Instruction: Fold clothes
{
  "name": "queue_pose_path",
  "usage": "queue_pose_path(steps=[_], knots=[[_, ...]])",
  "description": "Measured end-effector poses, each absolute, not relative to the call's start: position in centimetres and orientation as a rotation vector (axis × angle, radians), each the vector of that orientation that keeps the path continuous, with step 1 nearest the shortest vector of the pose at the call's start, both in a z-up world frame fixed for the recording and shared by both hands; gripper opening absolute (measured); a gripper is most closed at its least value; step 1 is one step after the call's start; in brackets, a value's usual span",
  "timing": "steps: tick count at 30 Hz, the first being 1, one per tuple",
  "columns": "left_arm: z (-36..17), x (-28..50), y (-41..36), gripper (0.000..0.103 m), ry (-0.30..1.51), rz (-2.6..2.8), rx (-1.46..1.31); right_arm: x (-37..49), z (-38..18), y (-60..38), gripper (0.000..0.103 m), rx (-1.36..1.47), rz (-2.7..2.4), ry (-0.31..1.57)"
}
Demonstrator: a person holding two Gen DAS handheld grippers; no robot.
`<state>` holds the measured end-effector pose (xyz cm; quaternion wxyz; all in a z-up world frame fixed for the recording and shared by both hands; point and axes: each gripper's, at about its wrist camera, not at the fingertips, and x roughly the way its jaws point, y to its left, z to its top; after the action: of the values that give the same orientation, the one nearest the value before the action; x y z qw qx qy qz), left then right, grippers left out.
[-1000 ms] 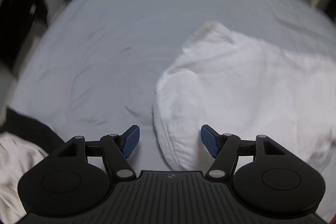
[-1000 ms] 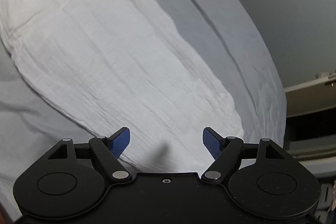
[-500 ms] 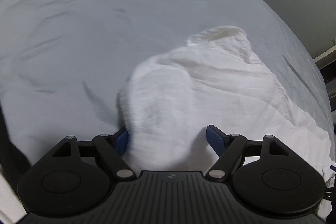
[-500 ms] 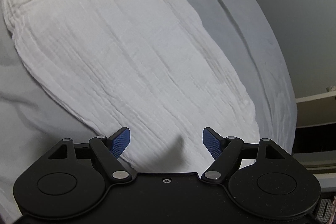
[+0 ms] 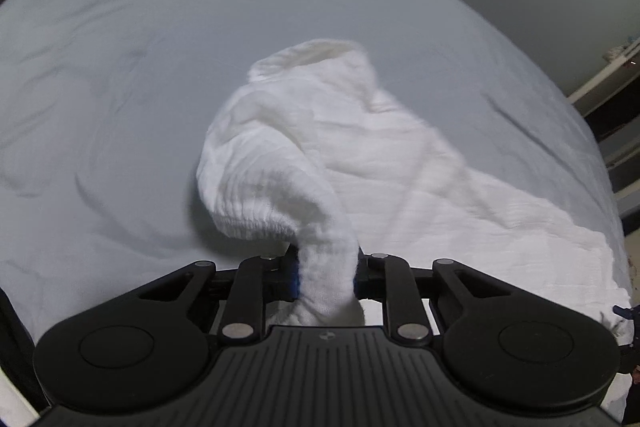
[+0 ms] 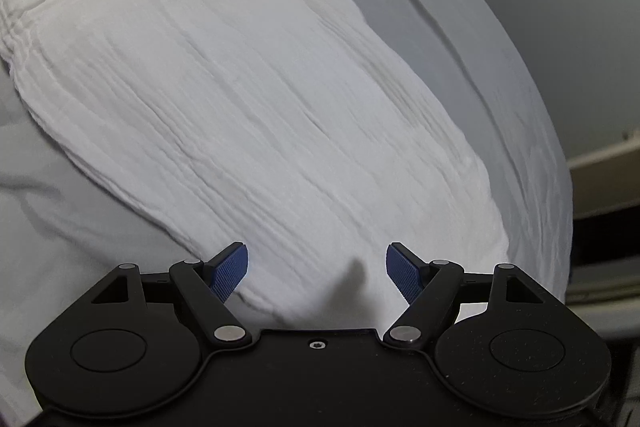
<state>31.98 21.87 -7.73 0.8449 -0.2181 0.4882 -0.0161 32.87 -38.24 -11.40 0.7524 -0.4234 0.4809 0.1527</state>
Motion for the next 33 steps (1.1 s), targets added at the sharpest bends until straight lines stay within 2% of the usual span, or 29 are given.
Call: queue_pose_path(steps=[10, 13, 21, 22, 26, 28, 33], knots=[[0.5, 32.5, 12.2, 0.018, 0.980, -0.232, -0.450, 30.5, -8.2, -44.5, 0.074, -0.754, 0.214, 1.053], [2.4, 33.5, 6.6, 0.018, 0.966, -0.302, -0.422, 29.5, -7.3, -46.4, 0.074, -0.694, 0.207, 1.044], [3.3, 37.9, -5.9, 0.018, 0.990, -0.400, -0.354, 28.8, -5.4, -51.7, 0.074, -0.499, 0.189, 1.024], [3.0, 38.5, -7.8, 0.018, 1.000, -0.415, -0.350, 28.8, -5.2, -52.4, 0.072, -0.472, 0.180, 1.023], [1.8, 40.1, -13.4, 0.018, 1.029, -0.486, -0.346, 28.7, -4.2, -54.8, 0.039, -0.363, 0.189, 1.004], [0.9, 40.9, -16.9, 0.018, 1.041, -0.535, -0.359, 28.5, -4.0, -55.5, 0.034, -0.351, 0.205, 0.998], [-0.5, 42.7, -25.4, 0.018, 1.053, -0.645, -0.383, 28.2, -4.8, -56.7, 0.034, -0.358, 0.215, 1.024]])
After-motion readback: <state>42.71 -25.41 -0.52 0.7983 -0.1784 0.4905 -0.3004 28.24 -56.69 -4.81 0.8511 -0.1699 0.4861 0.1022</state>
